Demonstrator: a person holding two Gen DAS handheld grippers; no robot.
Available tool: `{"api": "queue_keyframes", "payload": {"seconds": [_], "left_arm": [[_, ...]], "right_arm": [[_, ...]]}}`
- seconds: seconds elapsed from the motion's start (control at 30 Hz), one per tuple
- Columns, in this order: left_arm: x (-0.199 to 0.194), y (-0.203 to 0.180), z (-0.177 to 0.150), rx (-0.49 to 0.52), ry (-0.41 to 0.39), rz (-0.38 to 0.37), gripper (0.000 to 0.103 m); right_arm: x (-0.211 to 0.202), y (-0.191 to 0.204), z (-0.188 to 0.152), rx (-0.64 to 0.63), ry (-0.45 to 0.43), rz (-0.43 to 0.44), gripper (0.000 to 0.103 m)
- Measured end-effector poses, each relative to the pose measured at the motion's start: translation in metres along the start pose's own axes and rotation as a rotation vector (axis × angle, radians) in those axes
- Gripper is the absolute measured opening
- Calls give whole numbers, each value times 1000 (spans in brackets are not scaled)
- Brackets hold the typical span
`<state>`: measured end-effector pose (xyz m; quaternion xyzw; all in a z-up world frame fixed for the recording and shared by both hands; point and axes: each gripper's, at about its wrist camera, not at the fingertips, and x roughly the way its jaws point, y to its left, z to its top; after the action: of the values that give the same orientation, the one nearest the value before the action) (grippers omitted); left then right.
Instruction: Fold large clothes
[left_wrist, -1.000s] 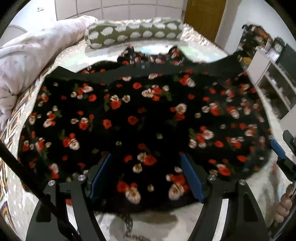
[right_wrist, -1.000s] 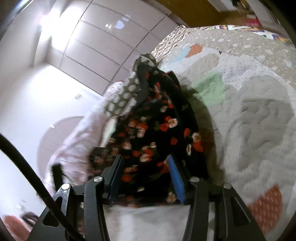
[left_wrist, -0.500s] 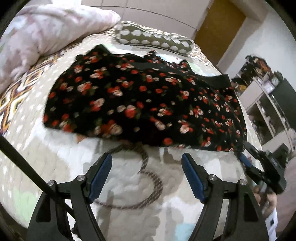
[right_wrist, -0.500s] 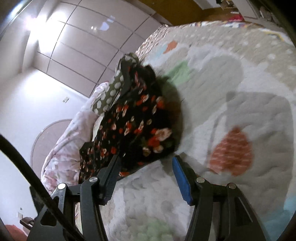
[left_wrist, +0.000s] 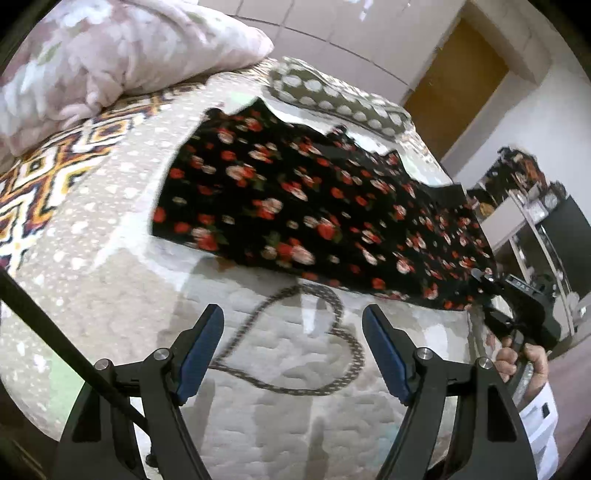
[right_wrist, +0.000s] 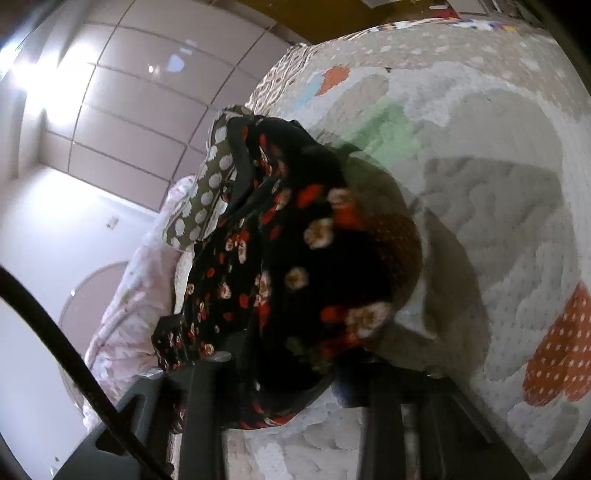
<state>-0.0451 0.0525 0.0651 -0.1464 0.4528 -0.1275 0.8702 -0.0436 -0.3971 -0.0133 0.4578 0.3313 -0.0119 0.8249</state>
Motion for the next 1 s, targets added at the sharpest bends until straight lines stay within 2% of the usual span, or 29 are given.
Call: {"api": "queue_keyframes", "payload": {"seconds": [0.13, 0.3, 0.4, 0.53, 0.67, 0.77, 0.93, 1.0], "left_arm": [[-18, 33, 5, -59, -48, 11, 76], [-48, 81, 14, -139, -118, 42, 76], [-66, 113, 16, -192, -162, 79, 76], [-82, 160, 12, -283, -191, 128, 76], [-88, 196, 7, -360, -198, 168, 76], [-90, 208, 4, -388, -203, 178, 76], [-88, 203, 8, -379, -207, 174, 76], [-83, 194, 14, -358, -200, 164, 76]], "right_arm": [[-4, 69, 2, -220, -28, -116, 26], [24, 183, -22, -527, -35, -173, 23], [62, 243, -56, -673, 2, -161, 22], [110, 292, -107, -800, 89, -87, 21], [151, 312, -162, -923, 202, -44, 21], [179, 310, -194, -1017, 255, -82, 22], [179, 302, -194, -1053, 269, -56, 27], [169, 299, -194, -1080, 280, -28, 35]]}}
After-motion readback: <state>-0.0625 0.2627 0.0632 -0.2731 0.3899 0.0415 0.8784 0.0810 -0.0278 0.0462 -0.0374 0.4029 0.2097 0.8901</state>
